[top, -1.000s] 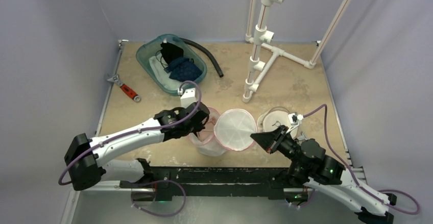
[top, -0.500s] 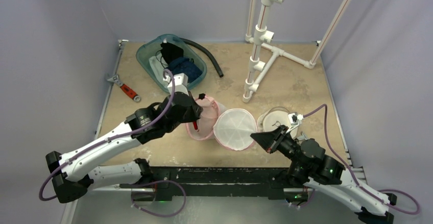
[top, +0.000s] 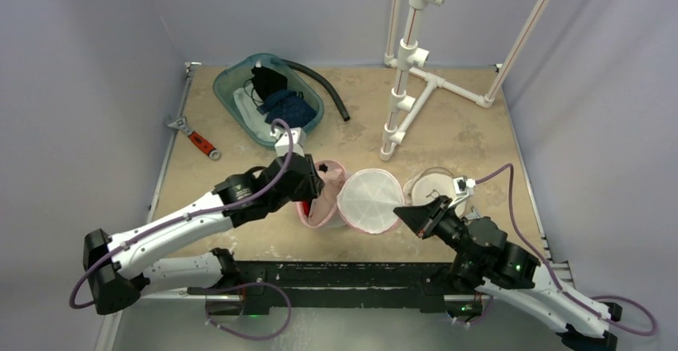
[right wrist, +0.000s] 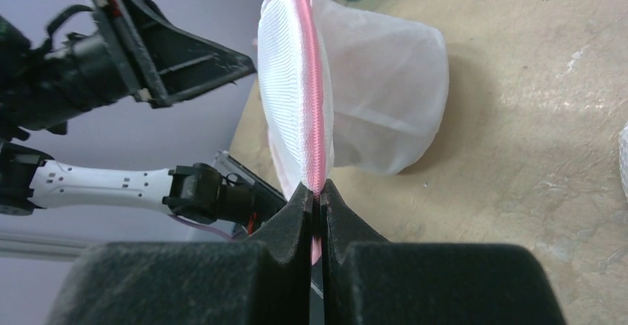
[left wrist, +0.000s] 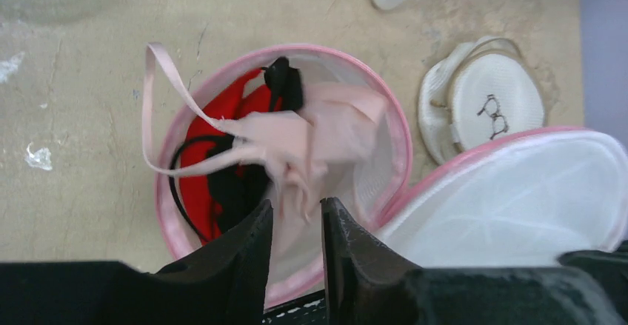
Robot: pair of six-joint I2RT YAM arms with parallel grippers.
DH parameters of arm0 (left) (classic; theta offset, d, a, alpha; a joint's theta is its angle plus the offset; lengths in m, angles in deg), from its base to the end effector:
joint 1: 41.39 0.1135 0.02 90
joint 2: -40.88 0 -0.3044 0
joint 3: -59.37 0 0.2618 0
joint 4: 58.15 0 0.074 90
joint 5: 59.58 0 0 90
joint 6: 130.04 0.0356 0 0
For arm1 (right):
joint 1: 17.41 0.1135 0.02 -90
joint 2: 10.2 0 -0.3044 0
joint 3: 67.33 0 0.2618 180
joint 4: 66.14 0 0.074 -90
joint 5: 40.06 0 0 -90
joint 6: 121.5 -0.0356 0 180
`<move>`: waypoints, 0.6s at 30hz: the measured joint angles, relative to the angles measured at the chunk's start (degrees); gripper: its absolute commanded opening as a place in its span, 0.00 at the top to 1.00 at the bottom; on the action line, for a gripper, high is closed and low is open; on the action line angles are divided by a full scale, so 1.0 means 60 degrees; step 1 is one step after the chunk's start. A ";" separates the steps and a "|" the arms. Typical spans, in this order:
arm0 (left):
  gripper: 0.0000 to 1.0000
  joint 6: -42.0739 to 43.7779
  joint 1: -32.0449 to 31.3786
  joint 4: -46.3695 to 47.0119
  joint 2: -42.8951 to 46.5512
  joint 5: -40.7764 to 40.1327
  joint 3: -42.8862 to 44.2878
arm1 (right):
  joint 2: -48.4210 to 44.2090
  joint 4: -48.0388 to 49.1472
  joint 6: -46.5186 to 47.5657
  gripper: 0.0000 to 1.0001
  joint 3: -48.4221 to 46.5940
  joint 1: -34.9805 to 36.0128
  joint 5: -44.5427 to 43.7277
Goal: Unzip the laundry bag and remove the bra
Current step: Pick up the bra from the laundry bag.
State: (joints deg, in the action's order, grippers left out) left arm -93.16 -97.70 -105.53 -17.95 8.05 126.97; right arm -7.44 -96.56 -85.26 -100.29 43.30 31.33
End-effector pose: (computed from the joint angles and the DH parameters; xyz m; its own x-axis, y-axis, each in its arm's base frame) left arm 0.1248 -0.1628 0.3472 -0.6912 -0.2966 -0.6589 0.0859 0.8717 -0.4825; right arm 0.0343 0.0380 0.2594 -0.5418 0.5965 -0.5922 -0.3948 0.4413 0.8058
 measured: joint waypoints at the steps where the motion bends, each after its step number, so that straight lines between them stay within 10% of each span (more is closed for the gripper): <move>1: 0.58 0.0029 0.0000 0.0018 -0.0193 0.0018 -0.0098 | -0.0040 -0.0033 -0.0040 0.96 0.0000 0.0000 -0.0018; 18: 0.37 0.0612 0.0000 -0.0506 0.0022 -0.0645 -0.0200 | -0.0087 -0.0091 -0.0138 0.96 0.0000 -0.0004 -0.0233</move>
State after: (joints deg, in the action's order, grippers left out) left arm -89.49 -97.70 -108.57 -17.82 4.18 125.76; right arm -7.96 -97.11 -86.09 -100.29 43.27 29.93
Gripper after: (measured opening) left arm 0.629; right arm 0.042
